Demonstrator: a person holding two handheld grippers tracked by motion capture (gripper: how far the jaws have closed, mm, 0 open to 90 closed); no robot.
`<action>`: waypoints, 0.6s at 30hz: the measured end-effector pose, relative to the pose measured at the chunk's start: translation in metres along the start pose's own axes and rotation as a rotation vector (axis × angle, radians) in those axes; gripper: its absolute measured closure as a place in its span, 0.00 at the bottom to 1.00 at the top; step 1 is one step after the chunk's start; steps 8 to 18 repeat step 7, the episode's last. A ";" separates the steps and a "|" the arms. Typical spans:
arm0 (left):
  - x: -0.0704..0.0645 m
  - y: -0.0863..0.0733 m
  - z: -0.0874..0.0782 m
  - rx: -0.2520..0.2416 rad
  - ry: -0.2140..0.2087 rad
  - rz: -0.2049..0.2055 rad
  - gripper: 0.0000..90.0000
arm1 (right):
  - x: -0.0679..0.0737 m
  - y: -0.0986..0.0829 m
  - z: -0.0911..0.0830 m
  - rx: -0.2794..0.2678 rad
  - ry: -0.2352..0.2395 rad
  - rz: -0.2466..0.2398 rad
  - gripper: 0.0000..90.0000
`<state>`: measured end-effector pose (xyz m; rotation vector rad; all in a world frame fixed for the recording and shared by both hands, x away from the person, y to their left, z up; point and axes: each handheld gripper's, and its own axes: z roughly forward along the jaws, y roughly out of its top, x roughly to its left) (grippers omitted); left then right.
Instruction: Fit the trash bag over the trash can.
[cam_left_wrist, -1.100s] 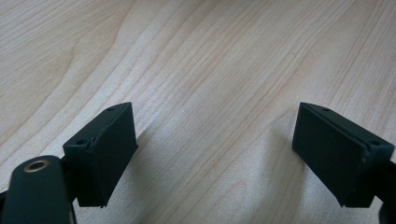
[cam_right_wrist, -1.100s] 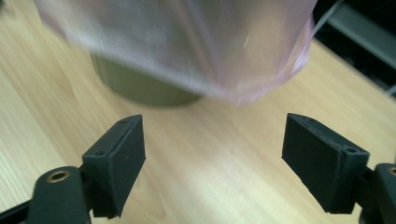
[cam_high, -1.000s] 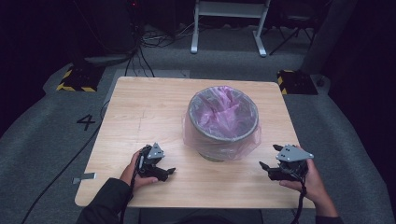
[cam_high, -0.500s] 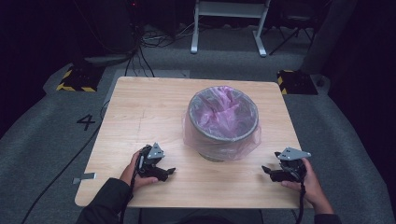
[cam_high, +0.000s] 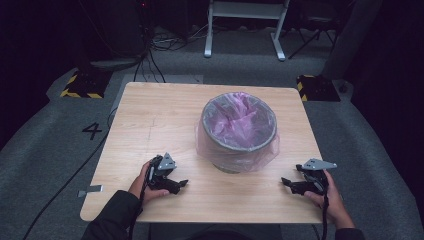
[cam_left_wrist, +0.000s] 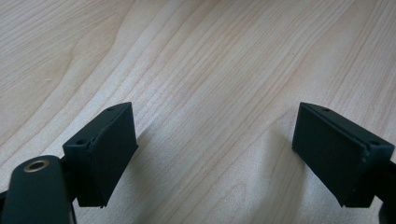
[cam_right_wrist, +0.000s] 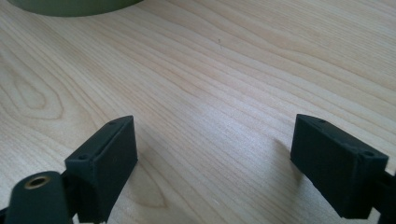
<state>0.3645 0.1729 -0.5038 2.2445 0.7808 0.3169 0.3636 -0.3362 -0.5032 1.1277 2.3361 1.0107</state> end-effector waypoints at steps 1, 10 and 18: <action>0.000 0.000 0.000 0.000 -0.002 0.001 0.15 | 0.000 0.000 0.000 -0.003 -0.003 0.000 0.15; 0.001 0.001 0.001 0.000 -0.003 0.004 0.15 | 0.000 0.000 0.001 0.005 -0.010 0.013 0.12; 0.001 0.001 0.001 0.000 -0.003 0.004 0.15 | 0.000 0.000 0.001 0.005 -0.010 0.013 0.12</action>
